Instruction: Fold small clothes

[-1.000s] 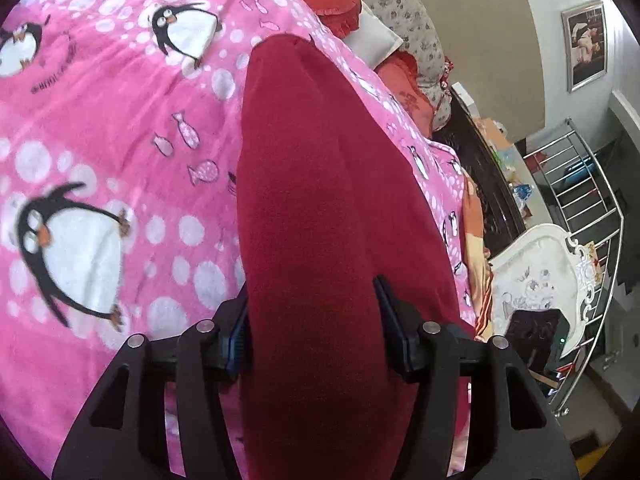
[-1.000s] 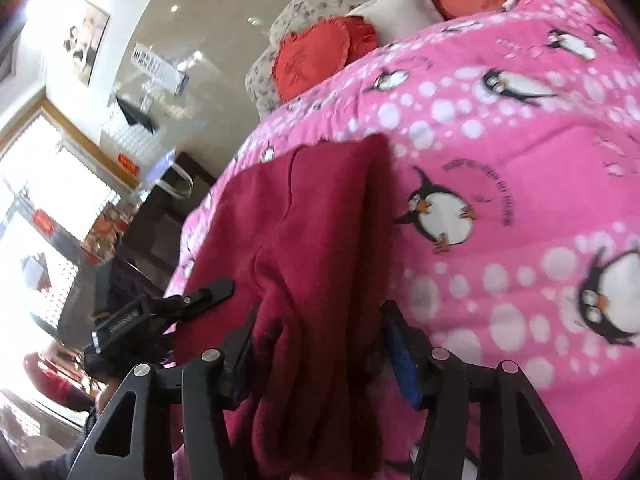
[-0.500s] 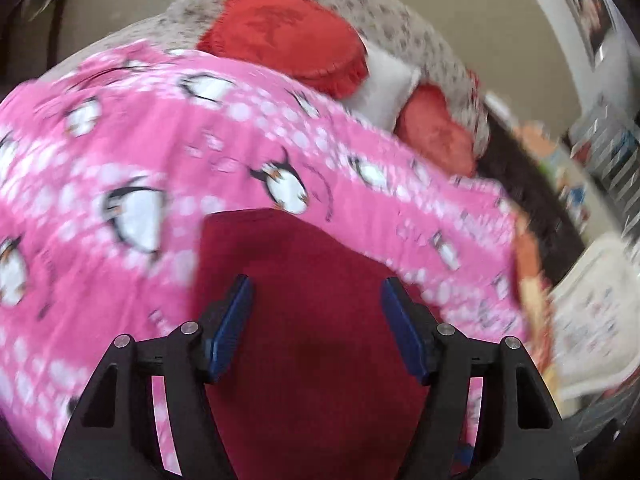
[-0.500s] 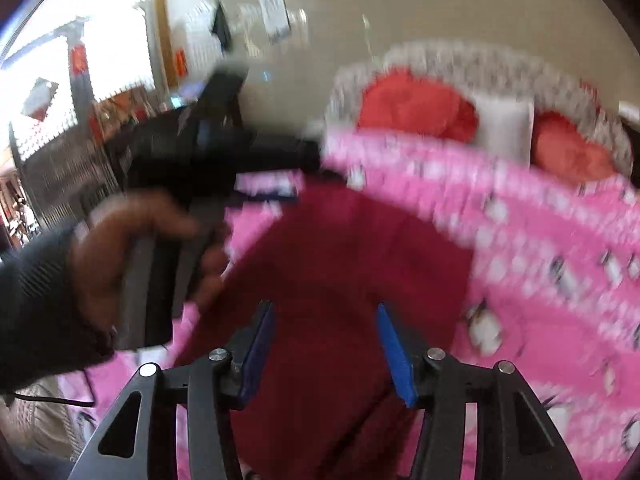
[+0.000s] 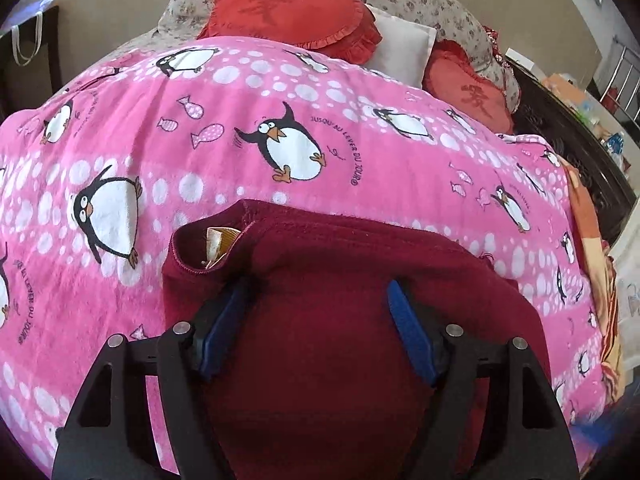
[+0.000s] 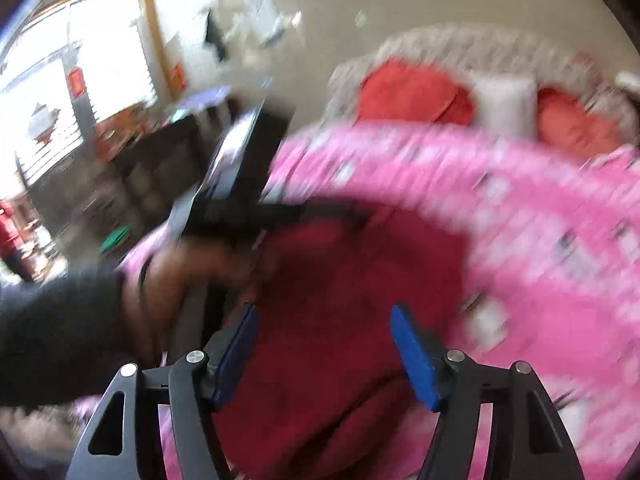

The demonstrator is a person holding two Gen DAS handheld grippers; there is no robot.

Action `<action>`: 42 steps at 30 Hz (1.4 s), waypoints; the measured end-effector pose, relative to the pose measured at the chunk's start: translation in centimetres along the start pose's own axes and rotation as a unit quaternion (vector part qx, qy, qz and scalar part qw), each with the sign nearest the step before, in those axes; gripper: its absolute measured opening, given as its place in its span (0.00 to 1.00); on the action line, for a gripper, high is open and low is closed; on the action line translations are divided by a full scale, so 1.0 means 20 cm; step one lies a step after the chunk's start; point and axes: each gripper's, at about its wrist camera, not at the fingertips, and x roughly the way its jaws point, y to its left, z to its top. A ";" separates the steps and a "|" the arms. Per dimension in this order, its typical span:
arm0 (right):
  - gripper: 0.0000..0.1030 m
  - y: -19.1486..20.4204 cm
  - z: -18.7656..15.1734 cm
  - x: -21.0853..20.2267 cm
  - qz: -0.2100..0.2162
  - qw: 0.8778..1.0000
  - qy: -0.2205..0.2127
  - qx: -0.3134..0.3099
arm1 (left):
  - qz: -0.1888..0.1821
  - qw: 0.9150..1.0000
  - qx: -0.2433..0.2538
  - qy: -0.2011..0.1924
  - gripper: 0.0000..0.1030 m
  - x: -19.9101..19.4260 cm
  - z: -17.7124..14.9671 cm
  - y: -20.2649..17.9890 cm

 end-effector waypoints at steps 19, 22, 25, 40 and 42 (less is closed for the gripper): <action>0.09 -0.39 0.07 0.44 -0.055 0.991 0.099 0.068 | 0.039 0.999 0.021 -0.003 0.72 0.02 0.03 -0.09; 0.12 -0.37 0.09 0.42 -0.051 0.991 0.100 0.071 | 0.036 0.999 0.020 -0.004 0.72 0.02 0.02 -0.09; 0.16 -0.36 0.10 0.41 -0.051 0.990 0.103 0.076 | 0.037 0.999 0.020 -0.005 0.72 0.02 0.02 -0.09; 0.15 -0.17 0.18 0.05 -0.034 0.996 0.062 0.046 | 0.045 0.999 0.024 -0.005 0.73 0.04 0.03 -0.10; 0.15 -0.06 0.11 -0.02 -0.013 0.998 0.057 0.030 | 0.046 0.999 0.024 -0.005 0.73 0.04 0.03 -0.10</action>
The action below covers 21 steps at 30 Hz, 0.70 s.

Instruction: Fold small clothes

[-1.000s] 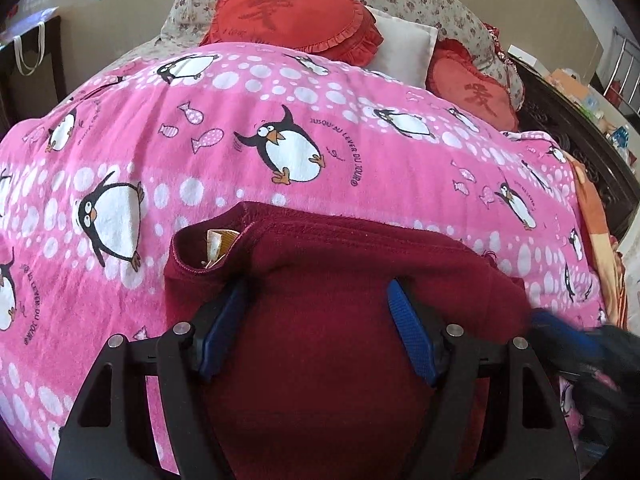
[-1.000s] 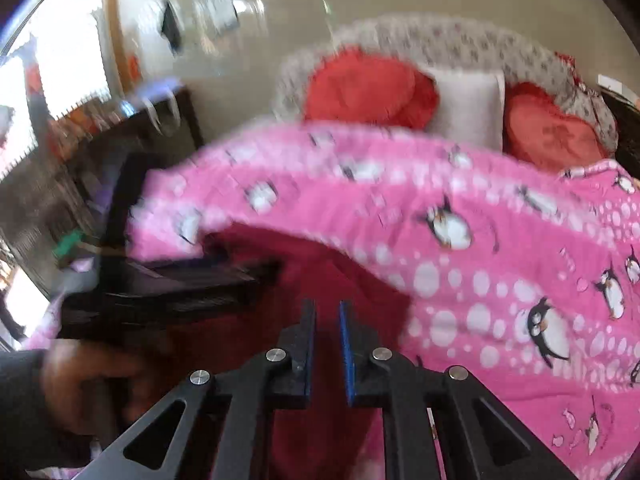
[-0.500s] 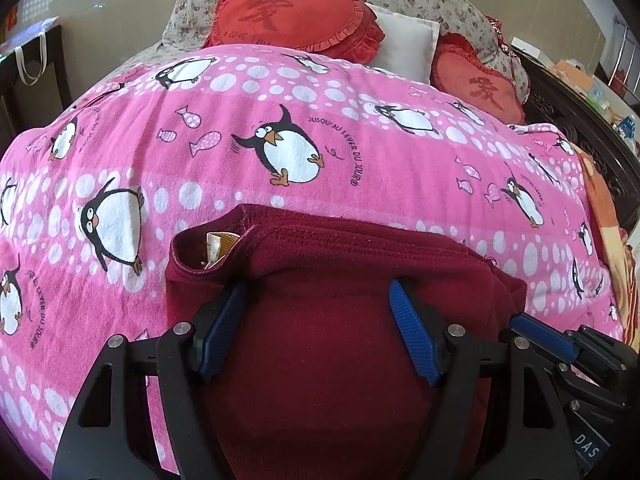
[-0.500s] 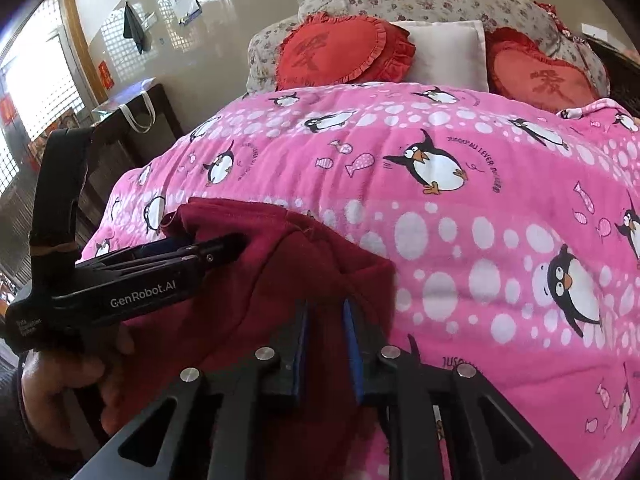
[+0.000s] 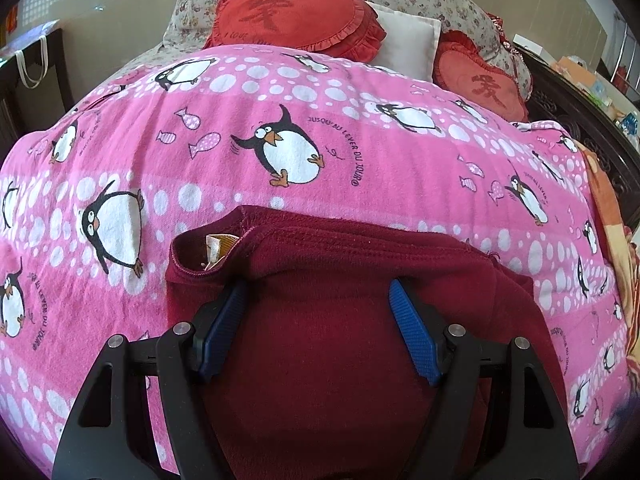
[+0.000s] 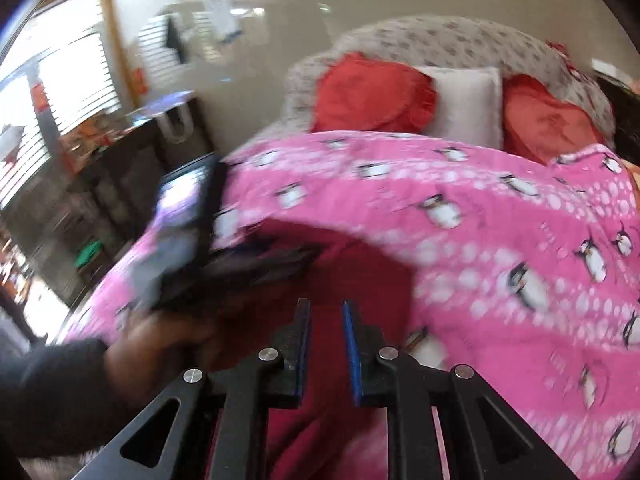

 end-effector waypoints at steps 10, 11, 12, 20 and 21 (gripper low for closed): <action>0.15 0.11 -0.35 0.15 -0.078 0.996 -0.013 -0.040 | -0.008 1.000 -0.009 0.007 0.72 -0.03 0.00 0.02; 0.15 0.12 -0.35 0.15 -0.079 0.996 -0.014 -0.042 | -0.014 1.000 -0.013 0.013 0.72 -0.06 0.00 0.04; 0.15 0.11 -0.36 0.14 -0.074 0.996 -0.016 -0.039 | -0.024 0.999 -0.018 0.010 0.72 -0.14 0.00 0.06; 0.15 0.04 -0.36 0.12 -0.023 0.999 -0.030 0.002 | -0.105 0.994 -0.023 -0.033 0.72 -0.70 -0.44 0.22; 0.16 0.06 -0.37 0.11 -0.029 0.999 -0.033 -0.005 | -0.117 0.992 -0.022 -0.036 0.72 -0.73 -0.51 0.22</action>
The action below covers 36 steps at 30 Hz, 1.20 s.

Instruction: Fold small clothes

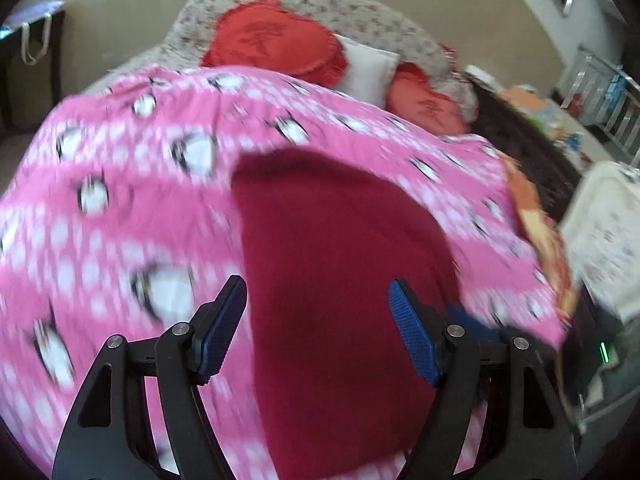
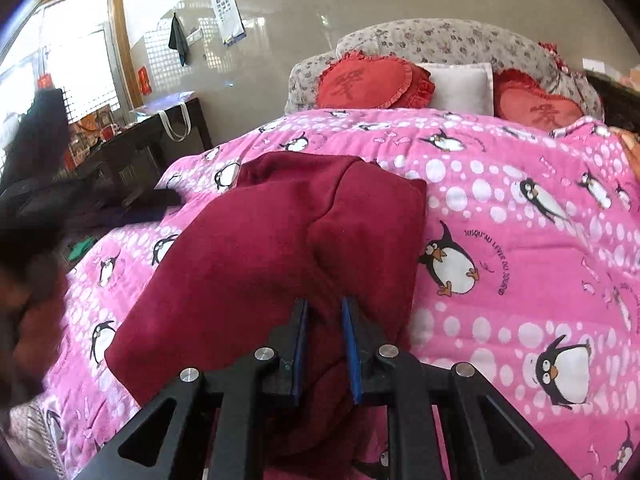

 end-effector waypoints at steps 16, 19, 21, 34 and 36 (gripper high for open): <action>0.22 0.13 -0.15 -0.10 -0.035 0.997 0.037 -0.052 | 0.005 0.996 0.091 -0.004 0.86 0.13 -0.26 -0.18; 0.23 0.11 -0.16 -0.10 -0.022 0.998 0.031 -0.040 | 0.031 0.993 0.114 -0.011 0.95 0.15 -0.30 -0.22; 0.23 0.09 -0.16 -0.10 -0.017 0.999 0.029 -0.036 | 0.046 0.990 0.132 -0.008 0.98 0.18 -0.31 -0.25; 0.23 0.07 -0.16 -0.10 -0.007 0.999 0.029 -0.025 | 0.047 0.990 0.135 -0.007 0.99 0.17 -0.32 -0.25; 0.23 0.08 -0.16 -0.10 -0.009 0.999 0.029 -0.026 | 0.044 0.990 0.134 -0.007 0.99 0.18 -0.31 -0.24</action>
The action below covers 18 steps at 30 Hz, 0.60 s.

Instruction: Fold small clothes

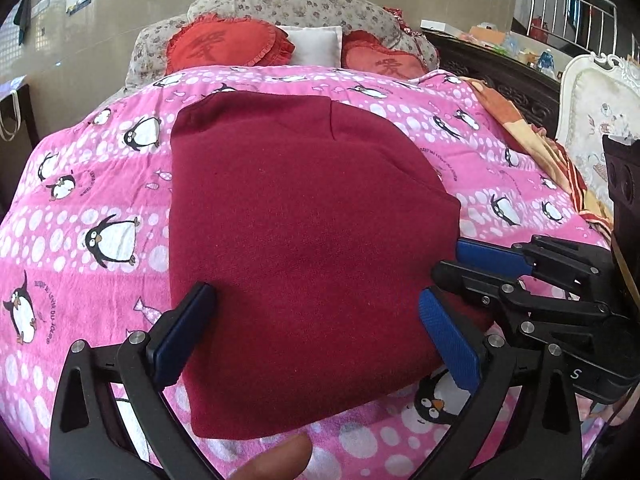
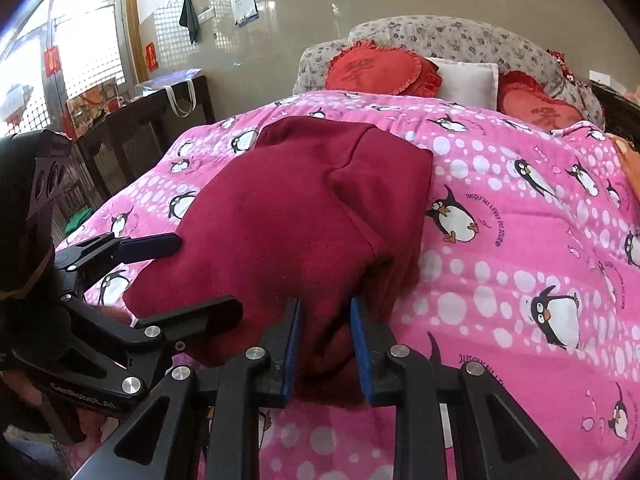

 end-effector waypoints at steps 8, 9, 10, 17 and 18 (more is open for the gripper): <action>0.23 -0.01 0.00 0.01 0.003 1.000 0.000 0.005 | 0.011 1.000 0.008 0.003 0.99 -0.01 0.00 -0.01; 0.23 0.00 0.00 0.01 0.000 1.000 0.000 0.003 | 0.019 1.000 0.011 0.005 0.99 -0.02 0.01 -0.01; 0.23 0.01 0.00 0.00 -0.006 1.000 -0.001 -0.001 | 0.029 0.999 0.012 0.011 0.99 -0.04 0.02 -0.02; 0.24 -0.01 0.06 -0.24 -0.048 0.997 -0.004 0.062 | 0.086 0.996 -0.018 0.028 0.99 -0.27 0.09 -0.05; 0.24 -0.02 0.05 -0.28 -0.057 0.996 0.001 0.072 | 0.095 0.995 -0.020 0.033 0.99 -0.30 0.11 -0.06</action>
